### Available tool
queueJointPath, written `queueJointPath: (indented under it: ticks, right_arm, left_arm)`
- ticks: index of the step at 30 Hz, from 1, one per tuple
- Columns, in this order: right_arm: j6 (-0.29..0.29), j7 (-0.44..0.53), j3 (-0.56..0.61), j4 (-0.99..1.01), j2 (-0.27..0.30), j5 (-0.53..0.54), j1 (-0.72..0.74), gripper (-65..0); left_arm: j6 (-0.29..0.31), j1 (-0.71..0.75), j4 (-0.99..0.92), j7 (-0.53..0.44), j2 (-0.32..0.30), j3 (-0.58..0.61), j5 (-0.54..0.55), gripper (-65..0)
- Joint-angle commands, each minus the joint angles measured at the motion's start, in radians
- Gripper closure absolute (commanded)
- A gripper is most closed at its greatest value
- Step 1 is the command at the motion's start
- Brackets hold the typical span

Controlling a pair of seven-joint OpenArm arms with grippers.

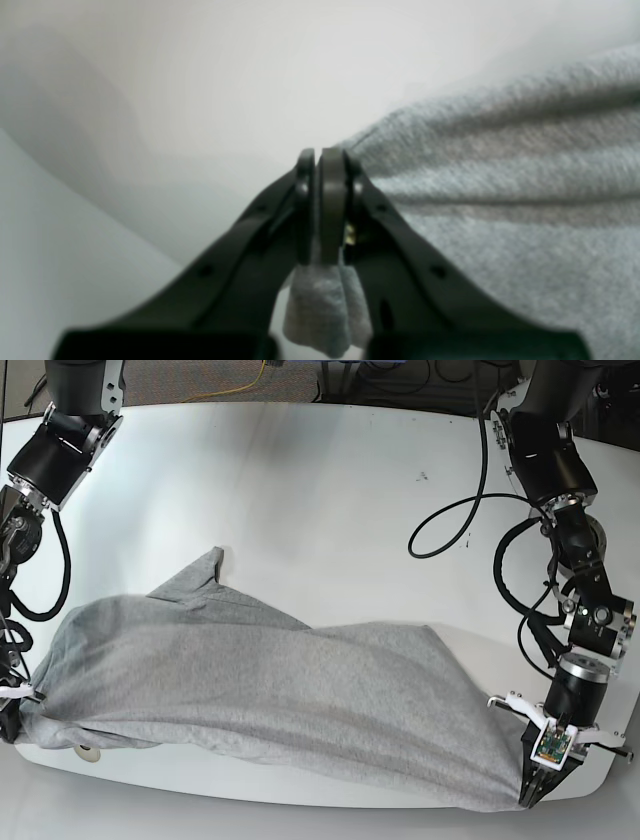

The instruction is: Layout the t-shirt on the table in an organized manner, then fold the t-shirt properly

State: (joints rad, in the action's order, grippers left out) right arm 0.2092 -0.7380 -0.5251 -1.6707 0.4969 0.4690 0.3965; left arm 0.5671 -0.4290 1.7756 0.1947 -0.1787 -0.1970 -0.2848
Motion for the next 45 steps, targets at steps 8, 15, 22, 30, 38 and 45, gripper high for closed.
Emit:
queueJointPath:
  ticks: [8,15,22,30,38,45]
  right_arm:
    - [0.006,0.033,0.072,-0.058,0.029,-0.094,0.157,0.0]
    - [0.006,0.033,0.073,-0.115,0.029,-0.126,0.212,0.0]
    - [0.006,0.034,0.073,-0.164,0.070,-0.125,0.236,0.0]
    - [0.006,0.034,0.067,-0.231,0.088,-0.126,0.272,0.0]
    - [-0.001,0.034,0.062,-0.294,0.108,-0.126,0.266,0.0]
    - [-0.001,0.034,0.062,-0.294,0.108,-0.126,0.243,0.0]
  left_arm:
    - [-0.014,-0.158,0.004,-0.022,-0.012,0.058,0.011,0.0]
    - [-0.014,-0.253,0.005,-0.022,-0.012,0.066,0.011,0.0]
    - [-0.014,-0.345,0.005,-0.022,-0.012,0.066,0.011,0.0]
    - [-0.014,-0.457,0.005,-0.021,-0.012,0.066,0.011,0.0]
    - [-0.014,-0.486,0.022,-0.019,-0.014,0.074,0.011,0.0]
    - [-0.014,-0.423,0.020,-0.019,-0.014,0.072,0.011,0.0]
